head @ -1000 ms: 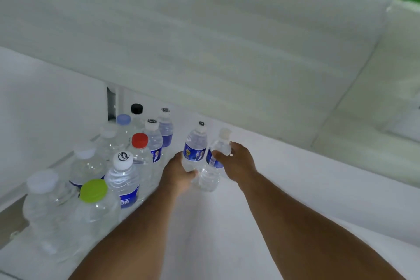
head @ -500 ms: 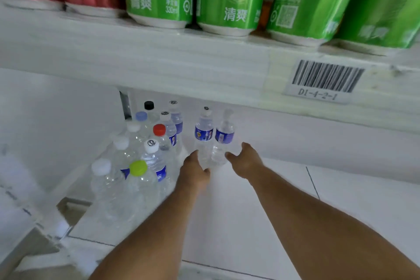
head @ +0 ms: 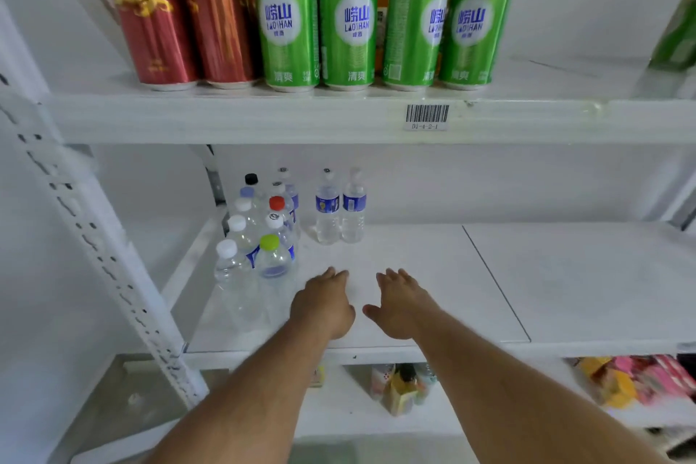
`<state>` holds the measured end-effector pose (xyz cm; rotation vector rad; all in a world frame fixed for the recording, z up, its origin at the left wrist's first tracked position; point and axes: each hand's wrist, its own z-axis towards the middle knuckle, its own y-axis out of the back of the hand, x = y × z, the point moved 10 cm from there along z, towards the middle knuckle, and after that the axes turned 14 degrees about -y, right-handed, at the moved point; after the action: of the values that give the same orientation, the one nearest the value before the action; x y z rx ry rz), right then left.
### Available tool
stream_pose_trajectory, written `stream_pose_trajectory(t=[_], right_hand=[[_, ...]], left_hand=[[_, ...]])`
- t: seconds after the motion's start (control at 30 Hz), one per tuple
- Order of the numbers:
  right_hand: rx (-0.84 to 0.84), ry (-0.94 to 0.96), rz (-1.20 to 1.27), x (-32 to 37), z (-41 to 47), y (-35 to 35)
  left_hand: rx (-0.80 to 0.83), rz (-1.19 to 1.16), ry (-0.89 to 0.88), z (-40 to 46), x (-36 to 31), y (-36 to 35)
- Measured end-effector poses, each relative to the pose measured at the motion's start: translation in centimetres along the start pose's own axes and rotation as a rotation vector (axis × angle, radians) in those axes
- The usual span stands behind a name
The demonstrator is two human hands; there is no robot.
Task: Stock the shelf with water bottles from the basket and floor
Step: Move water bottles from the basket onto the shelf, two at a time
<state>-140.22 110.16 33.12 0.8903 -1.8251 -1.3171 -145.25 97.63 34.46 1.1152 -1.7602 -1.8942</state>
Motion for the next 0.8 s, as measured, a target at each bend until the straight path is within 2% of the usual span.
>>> stream_pose_trajectory(t=[0.33, 0.5, 0.8], right_hand=[[0.021, 0.086, 0.081, -2.9, -7.4, -2.5], [0.062, 0.172, 0.087, -5.4, -11.9, -5.9], [0.235, 0.156, 0.131, -8.4, -18.4, -14.7]], left_hand=[[0.002, -0.036, 0.097, -7.8, -3.0, -2.8], [0.089, -0.014, 0.127, -11.8, -5.2, -7.5], [0.207, -0.08, 0.268, -21.1, -4.9, -15.8]])
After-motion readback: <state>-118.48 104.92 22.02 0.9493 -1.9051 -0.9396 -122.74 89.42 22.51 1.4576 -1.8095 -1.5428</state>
